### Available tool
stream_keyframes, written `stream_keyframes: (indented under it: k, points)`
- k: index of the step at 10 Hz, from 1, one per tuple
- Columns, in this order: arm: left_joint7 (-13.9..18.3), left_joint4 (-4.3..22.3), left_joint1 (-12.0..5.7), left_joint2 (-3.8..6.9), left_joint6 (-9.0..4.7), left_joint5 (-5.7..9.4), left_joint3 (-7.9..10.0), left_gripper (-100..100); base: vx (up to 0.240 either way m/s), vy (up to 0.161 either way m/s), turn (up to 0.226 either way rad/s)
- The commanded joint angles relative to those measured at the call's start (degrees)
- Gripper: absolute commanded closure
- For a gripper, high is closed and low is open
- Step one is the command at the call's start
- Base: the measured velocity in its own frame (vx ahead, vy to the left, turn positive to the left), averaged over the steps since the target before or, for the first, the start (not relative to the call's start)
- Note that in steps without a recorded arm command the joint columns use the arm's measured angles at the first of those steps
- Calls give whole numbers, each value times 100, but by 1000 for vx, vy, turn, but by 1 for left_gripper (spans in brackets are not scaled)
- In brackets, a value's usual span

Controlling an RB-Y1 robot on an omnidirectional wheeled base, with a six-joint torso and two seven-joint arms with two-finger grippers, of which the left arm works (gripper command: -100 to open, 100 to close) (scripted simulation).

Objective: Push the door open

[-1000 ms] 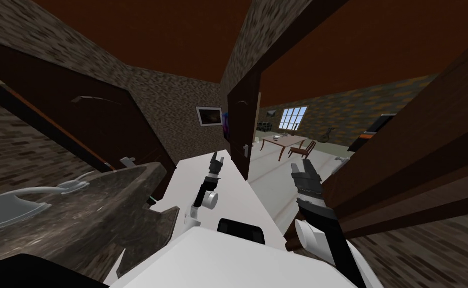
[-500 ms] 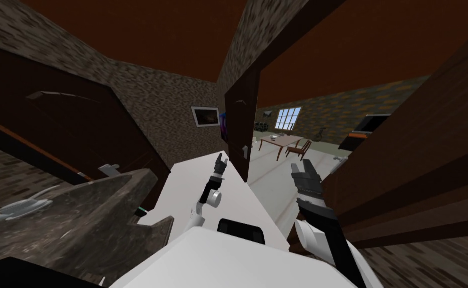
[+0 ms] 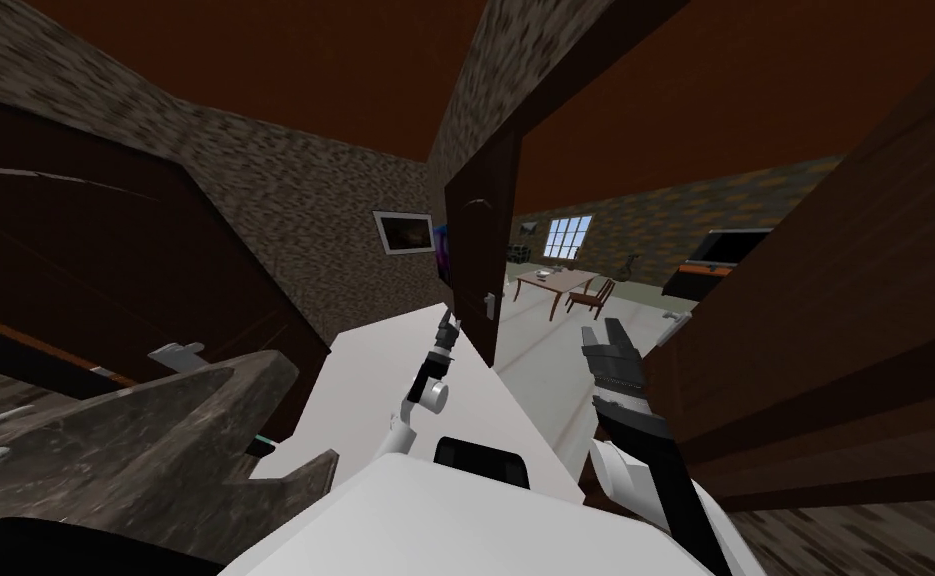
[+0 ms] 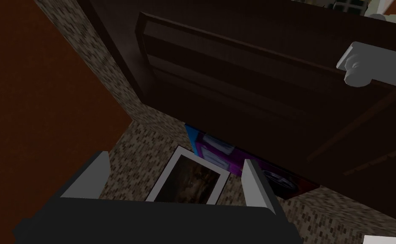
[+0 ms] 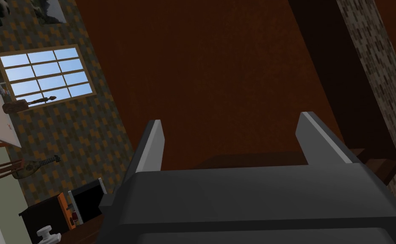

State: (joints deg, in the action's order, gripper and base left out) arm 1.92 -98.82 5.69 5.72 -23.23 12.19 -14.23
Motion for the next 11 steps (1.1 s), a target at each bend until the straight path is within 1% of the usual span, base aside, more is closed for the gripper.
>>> stream_keyframes:
  k: [1,2,3,4,5,6,7,9,10,11]
  points:
    - [-9,193,-113,31,0,40,-62,-100,75,74,-91]
    - [-43,414,-239,35,4,75,-155,-100,83,101,-126]
    - [-60,525,-302,33,6,92,-202,-100,120,118,-135]
    - [-94,747,-428,31,11,126,-295,-100,113,132,-132]
    - [-111,858,-492,29,13,143,-341,-100,100,105,-111]
    - [-145,1080,-618,27,18,177,-434,-100,135,145,-141]
    - [-162,1190,-681,25,20,194,-481,-100,121,146,-126]
    - [-196,1406,-804,16,24,228,-571,-100,95,81,-70]
    - [-229,1621,-926,7,29,261,-662,-100,84,95,-150]
    - [-245,1729,-988,2,31,278,-707,-100,81,112,-112]
